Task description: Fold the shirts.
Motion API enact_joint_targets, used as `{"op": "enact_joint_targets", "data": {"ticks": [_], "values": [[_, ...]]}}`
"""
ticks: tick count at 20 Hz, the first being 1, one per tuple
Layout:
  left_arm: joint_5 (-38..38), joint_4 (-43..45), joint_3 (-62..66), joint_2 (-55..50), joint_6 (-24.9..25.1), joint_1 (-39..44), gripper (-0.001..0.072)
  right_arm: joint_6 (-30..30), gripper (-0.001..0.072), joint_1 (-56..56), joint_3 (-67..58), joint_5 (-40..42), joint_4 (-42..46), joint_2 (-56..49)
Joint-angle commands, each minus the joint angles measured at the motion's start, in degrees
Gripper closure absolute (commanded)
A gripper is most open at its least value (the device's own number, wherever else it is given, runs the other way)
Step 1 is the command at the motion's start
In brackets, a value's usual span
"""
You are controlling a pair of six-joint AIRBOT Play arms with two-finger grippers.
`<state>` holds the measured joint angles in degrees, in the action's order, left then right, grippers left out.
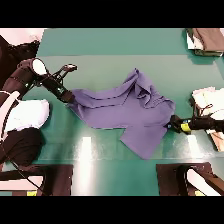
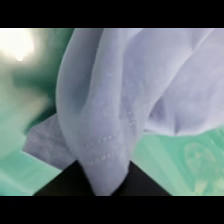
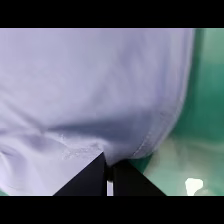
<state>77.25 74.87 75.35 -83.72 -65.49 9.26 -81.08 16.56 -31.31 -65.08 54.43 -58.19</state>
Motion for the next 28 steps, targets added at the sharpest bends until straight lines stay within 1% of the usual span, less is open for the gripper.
{"op": "enact_joint_targets", "data": {"ticks": [1, 4, 6, 8, 9, 10, 11, 12, 13, 14, 16, 18, 21, 23, 24, 25, 26, 28], "values": [[5.22, 1.66, 0.04, 0.11, -2.19, -0.02, 0.0683, -2.64, 0.0689, -0.68, -8.15, -4.74, 10.03, -3.04], [6.8, -0.11, -1.84, 1.18, -5.27, -0.02, 0.0683, -2.93, 0.0689, -0.68, -14.23, -10.58, 18.69, -5.38], [5.84, -2.75, -5.77, 2.73, -5.46, -0.02, 0.0683, -2.84, 0.0689, -0.74, -16.98, -12.09, 20.5, -5.77], [2.64, -2.6, -8.63, 3.3, -5.77, -0.02, 0.0681, -2.84, 0.0689, -1.36, -18.78, -12.07, 20.35, -5.77], [1.77, -1.46, -8.94, 3.26, -6.21, -0.02, 0.0512, -2.82, 0.0689, -1.95, -19.43, -12.07, 20.33, -5.77], [1.73, -0.72, -8.92, 3.28, -6.19, -0.26, 0.0135, -2.82, 0.0688, -2.69, -19.96, -12.04, 20.33, -5.77], [2.34, -0.55, -8.92, 3.32, -6.12, -0.81, 0.0067, -2.82, 0.0689, -3.43, -20.24, -12.04, 20.35, -5.77], [4.28, -0.48, -8.94, 3.32, -5.84, -1.9, 0.0103, -2.82, 0.0689, -4.11, -20.31, -11.93, 20.33, -5.77], [6.49, -0.81, -9.01, 3.41, -5.7, -3.34, 0.0103, -2.84, 0.0689, -4.76, -20.26, -11.91, 20.35, -5.77], [8.2, -2.12, -9.7, 3.98, -4.57, -5.18, 0.0103, -2.84, 0.0689, -5.31, -20.24, -11.89, 20.37, -5.77], [6.32, -6.54, -14.4, 7.85, -4.55, -9.01, 0.0104, -2.84, 0.0689, -5.86, -20.17, -12.02, 20.35, -5.77], [3.02, -6.43, -21.55, 13.42, -5.14, -11.39, 0.0104, -2.84, 0.0689, -6.21, -20.17, -12.0, 20.28, -5.77], [-1.6, -5.2, -30.32, 20.13, -9.66, -10.84, 0.0103, -2.89, 0.0689, -6.21, -20.17, -12.07, 20.15, -5.77], [-4.0, -4.57, -33.33, 21.86, -13.29, -8.72, 0.0104, -2.89, 0.0689, -6.23, -20.17, -12.15, 20.09, -5.75], [-4.24, -3.21, -34.45, 21.88, -15.85, -7.43, 0.0103, -2.89, 0.0689, -6.21, -20.17, -12.61, 20.11, -5.75], [-4.52, -1.75, -35.65, 21.84, -17.35, -6.25, 0.0103, -2.89, 0.0688, -6.21, -20.17, -13.03, 20.11, -5.75], [-5.25, -0.59, -37.07, 21.84, -18.1, -5.25, 0.0104, -2.89, 0.0689, -6.21, -20.17, -13.35, 20.11, -5.75], [-6.47, -1.55, -39.6, 21.84, -18.58, -4.59, 0.0103, -2.89, 0.0688, -6.21, -20.17, -13.6, 20.13, -5.75]]}}
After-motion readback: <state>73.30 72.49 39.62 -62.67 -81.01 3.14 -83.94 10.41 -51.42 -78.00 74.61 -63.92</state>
